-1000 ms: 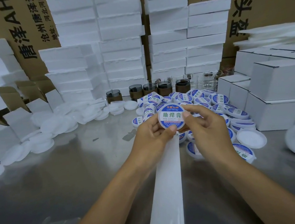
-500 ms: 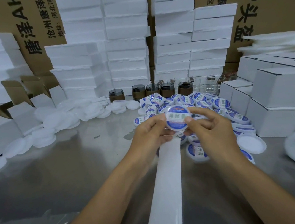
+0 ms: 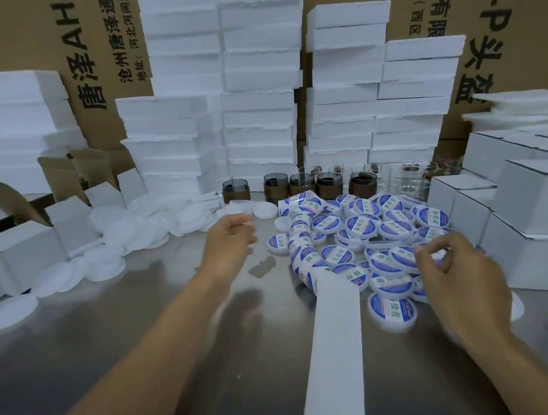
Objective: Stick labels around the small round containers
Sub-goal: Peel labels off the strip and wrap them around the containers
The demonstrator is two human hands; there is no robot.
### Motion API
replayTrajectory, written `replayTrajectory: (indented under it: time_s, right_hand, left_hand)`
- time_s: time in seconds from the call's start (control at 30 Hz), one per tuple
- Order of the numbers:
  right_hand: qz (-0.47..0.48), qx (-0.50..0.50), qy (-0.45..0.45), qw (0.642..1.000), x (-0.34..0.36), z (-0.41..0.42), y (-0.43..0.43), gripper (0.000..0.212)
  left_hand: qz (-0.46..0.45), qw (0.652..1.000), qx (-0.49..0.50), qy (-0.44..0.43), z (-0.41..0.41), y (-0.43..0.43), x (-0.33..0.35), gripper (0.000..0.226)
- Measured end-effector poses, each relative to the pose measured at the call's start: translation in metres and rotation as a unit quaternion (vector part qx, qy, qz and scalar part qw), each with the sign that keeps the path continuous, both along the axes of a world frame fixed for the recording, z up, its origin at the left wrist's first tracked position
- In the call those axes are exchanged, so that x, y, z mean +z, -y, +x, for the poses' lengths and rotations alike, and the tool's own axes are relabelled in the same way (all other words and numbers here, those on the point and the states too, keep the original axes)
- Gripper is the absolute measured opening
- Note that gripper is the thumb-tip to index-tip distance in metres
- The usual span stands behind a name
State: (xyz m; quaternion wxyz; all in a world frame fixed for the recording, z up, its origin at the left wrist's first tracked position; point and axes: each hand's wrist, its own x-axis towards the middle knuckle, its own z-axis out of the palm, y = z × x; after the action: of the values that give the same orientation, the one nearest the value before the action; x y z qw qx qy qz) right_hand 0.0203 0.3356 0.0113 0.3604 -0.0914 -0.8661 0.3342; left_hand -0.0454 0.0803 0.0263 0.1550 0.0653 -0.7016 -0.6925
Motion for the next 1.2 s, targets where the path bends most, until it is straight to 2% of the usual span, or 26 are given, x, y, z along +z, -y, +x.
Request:
replayTrajectory:
  time_s: [0.1,0.17,0.23,0.33,0.43,0.53,0.73,0.8,0.9,1.03,1.07,1.13,1.2]
  right_hand:
    - [0.129,0.006,0.012,0.992,0.006,0.003,0.013,0.008]
    - [0.202,0.009,0.013,0.979,0.005,0.004,0.019,0.008]
    - [0.232,0.015,0.001,0.973,0.003,0.003,0.02,0.014]
    - [0.271,0.019,-0.008,0.962,0.0,0.0,0.019,0.024]
    - [0.288,0.023,-0.007,0.957,-0.001,-0.004,0.017,0.028]
    - [0.293,0.029,-0.005,0.956,-0.003,-0.004,0.017,0.026]
    - [0.256,0.003,0.018,0.966,-0.006,-0.003,0.016,0.021]
    - [0.254,-0.001,0.029,0.967,-0.005,-0.002,0.018,0.02]
    - [0.245,-0.01,0.059,0.968,-0.003,0.0,0.02,0.012]
    - [0.257,-0.014,0.102,0.961,-0.002,0.004,0.023,0.011]
    - [0.238,-0.008,0.102,0.966,-0.001,0.005,0.023,0.012]
    - [0.17,0.024,0.072,0.983,0.0,0.008,0.022,0.01]
    - [0.054,0.089,0.025,0.994,0.001,0.013,0.026,0.01]
  left_hand:
    - [-0.166,0.98,0.11,0.009,-0.03,0.048,-0.001,0.016]
    - [-0.213,0.961,0.175,0.03,-0.046,0.076,-0.003,0.023]
    - [-0.243,0.944,0.219,0.05,-0.06,0.098,-0.003,0.028]
    - [-0.299,0.921,0.235,0.084,-0.076,0.115,-0.002,0.041]
    - [-0.376,0.891,0.21,0.143,-0.087,0.115,-0.003,0.057]
    - [-0.421,0.869,0.199,0.166,-0.091,0.11,-0.004,0.054]
    - [-0.397,0.877,0.238,0.128,-0.082,0.097,0.006,0.048]
    - [-0.382,0.883,0.259,0.085,-0.073,0.091,0.017,0.037]
    - [-0.309,0.918,0.247,-0.027,-0.052,0.066,0.033,0.024]
    - [-0.251,0.942,0.13,-0.179,-0.008,-0.001,0.045,0.011]
    - [-0.23,0.948,0.086,-0.203,0.004,-0.018,0.045,0.016]
    - [-0.186,0.958,0.008,-0.219,0.027,-0.047,0.041,0.03]
    - [-0.162,0.961,-0.055,-0.218,0.047,-0.066,0.03,0.034]
